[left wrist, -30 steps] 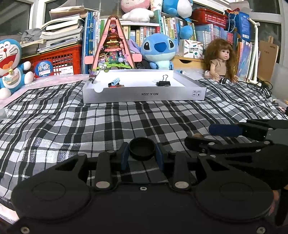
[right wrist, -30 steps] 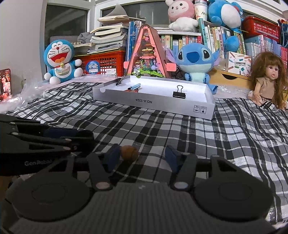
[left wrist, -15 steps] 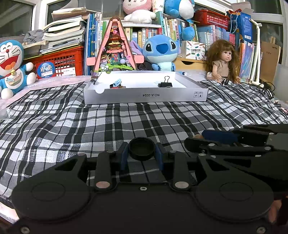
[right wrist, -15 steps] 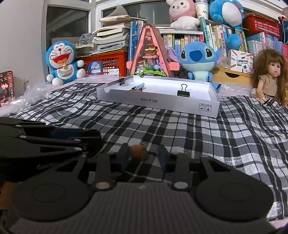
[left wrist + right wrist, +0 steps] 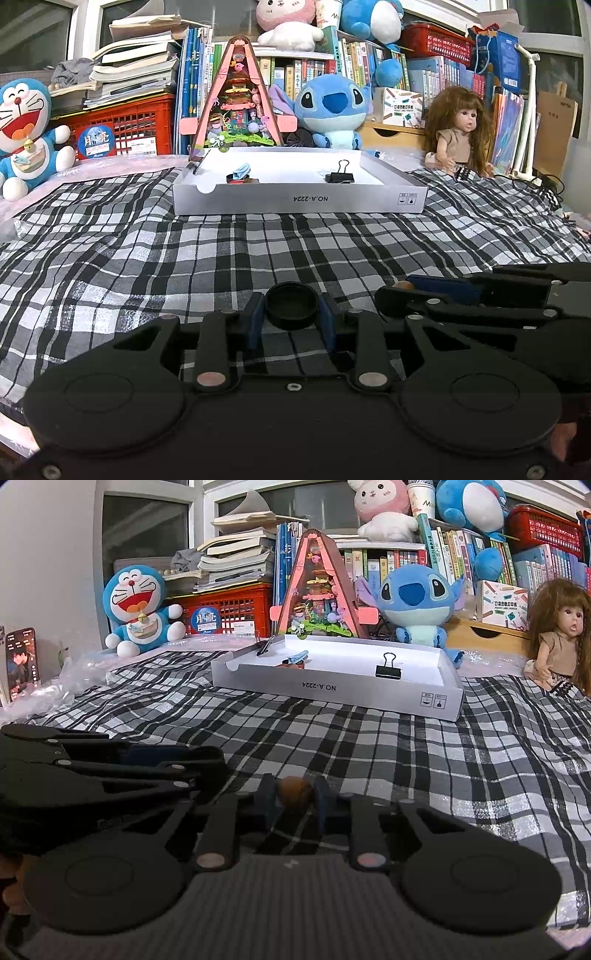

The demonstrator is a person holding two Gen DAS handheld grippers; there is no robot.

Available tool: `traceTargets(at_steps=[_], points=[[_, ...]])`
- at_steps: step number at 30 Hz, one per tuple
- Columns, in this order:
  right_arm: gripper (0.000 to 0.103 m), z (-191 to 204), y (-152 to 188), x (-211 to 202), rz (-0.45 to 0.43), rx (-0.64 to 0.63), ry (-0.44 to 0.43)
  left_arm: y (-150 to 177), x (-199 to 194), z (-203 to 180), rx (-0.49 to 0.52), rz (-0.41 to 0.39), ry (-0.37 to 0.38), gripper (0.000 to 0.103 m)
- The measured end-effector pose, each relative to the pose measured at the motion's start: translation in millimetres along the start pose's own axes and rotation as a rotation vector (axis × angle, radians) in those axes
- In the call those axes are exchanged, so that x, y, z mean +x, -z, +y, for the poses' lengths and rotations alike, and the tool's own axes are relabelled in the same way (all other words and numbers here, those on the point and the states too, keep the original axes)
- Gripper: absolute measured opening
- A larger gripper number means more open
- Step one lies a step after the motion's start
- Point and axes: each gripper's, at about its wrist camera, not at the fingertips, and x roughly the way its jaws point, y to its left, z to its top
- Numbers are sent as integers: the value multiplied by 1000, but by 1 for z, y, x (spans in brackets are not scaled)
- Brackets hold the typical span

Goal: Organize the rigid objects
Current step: 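Carry the black puck and brown ball over the white box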

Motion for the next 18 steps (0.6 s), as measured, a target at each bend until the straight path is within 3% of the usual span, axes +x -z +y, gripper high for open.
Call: traceTargets(at_steps=[18], points=[[27,-9,-16,2,-15,26,26,-20,3,5,-11,-12,-6,30]])
